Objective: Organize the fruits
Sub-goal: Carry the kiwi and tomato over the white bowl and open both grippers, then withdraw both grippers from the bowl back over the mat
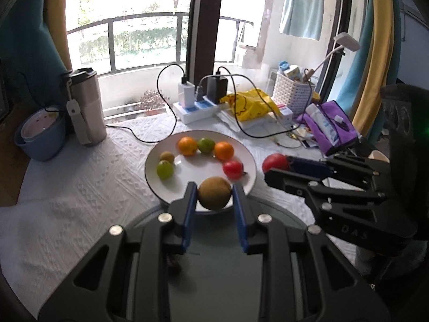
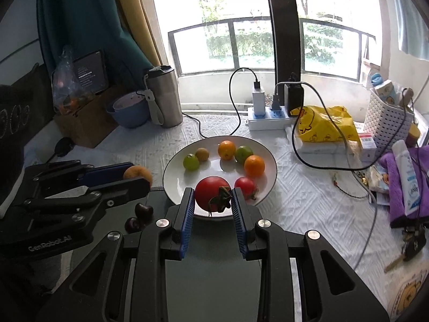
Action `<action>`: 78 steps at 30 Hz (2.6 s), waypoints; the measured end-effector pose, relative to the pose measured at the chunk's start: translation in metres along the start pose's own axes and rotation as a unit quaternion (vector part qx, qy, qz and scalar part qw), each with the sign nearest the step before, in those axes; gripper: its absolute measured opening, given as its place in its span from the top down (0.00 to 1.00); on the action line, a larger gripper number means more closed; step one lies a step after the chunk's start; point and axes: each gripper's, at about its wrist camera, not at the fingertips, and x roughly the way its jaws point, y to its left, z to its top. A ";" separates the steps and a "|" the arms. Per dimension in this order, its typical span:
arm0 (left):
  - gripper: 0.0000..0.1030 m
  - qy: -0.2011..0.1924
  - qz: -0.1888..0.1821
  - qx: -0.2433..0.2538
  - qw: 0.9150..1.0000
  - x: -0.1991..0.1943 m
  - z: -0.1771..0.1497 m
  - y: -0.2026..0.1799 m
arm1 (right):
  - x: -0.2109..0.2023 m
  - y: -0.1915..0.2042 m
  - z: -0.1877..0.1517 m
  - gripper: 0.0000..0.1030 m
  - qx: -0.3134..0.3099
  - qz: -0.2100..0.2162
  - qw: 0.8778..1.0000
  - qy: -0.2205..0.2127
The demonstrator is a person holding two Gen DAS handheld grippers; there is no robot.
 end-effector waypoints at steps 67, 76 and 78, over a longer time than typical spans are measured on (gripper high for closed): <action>0.55 0.037 0.019 -0.046 0.998 0.045 0.000 0.054 | 0.071 0.010 -0.002 0.70 0.000 -0.033 0.997 0.070; 0.55 0.012 0.023 -0.043 0.999 0.008 -0.009 0.050 | 0.041 0.031 -0.002 0.70 -0.009 -0.036 0.998 0.049; 0.55 0.006 0.026 -0.043 0.999 -0.002 -0.014 0.051 | 0.037 0.036 -0.002 0.70 -0.011 -0.036 0.998 0.046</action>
